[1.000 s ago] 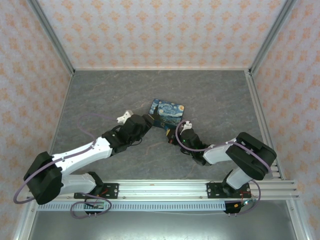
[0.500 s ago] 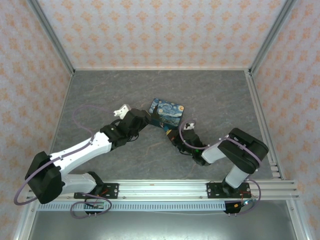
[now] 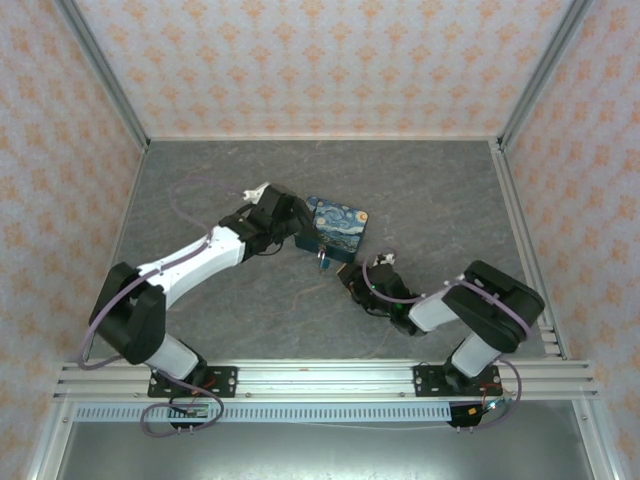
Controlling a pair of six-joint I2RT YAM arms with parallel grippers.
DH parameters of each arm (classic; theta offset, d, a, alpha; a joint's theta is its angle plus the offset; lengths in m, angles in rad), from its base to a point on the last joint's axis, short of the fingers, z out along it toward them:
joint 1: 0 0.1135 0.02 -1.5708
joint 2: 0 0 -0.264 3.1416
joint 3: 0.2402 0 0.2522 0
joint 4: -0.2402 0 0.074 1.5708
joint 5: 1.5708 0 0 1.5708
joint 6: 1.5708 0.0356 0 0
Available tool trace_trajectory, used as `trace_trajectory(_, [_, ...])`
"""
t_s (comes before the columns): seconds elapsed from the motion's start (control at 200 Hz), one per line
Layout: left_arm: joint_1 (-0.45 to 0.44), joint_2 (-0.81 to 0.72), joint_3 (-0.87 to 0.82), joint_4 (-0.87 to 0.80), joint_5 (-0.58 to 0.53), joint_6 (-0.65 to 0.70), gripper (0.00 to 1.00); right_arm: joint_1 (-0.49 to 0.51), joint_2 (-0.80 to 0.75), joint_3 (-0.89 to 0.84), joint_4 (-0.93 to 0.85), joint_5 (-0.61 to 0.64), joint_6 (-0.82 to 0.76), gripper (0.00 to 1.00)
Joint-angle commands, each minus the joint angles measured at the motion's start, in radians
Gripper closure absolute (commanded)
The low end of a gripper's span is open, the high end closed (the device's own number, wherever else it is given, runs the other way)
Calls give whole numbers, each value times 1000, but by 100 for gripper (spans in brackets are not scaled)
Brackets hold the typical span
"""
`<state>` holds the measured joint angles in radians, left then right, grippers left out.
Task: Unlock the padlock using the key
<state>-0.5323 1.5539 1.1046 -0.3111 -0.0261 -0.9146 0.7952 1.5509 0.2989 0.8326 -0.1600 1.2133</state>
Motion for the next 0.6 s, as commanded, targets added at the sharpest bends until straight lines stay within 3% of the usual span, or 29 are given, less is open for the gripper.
trace_trajectory(0.0, [38, 70, 83, -39, 78, 122, 13, -2, -182, 14, -272, 73, -156, 43])
trace_trajectory(0.145, [92, 160, 132, 4, 222, 158, 14, -15, -468, 39, -515, 145, -349, 9])
trace_trajectory(0.195, [95, 182, 150, 6, 244, 176, 14, -54, -537, 39, -536, 113, -380, 0])
trace_trajectory(0.375, [98, 252, 186, -8, 291, 212, 15, -232, -513, 65, -496, -140, -383, 0])
trace_trajectory(0.596, [105, 319, 190, -15, 338, 220, 15, -320, -285, 171, -412, -274, -416, 0])
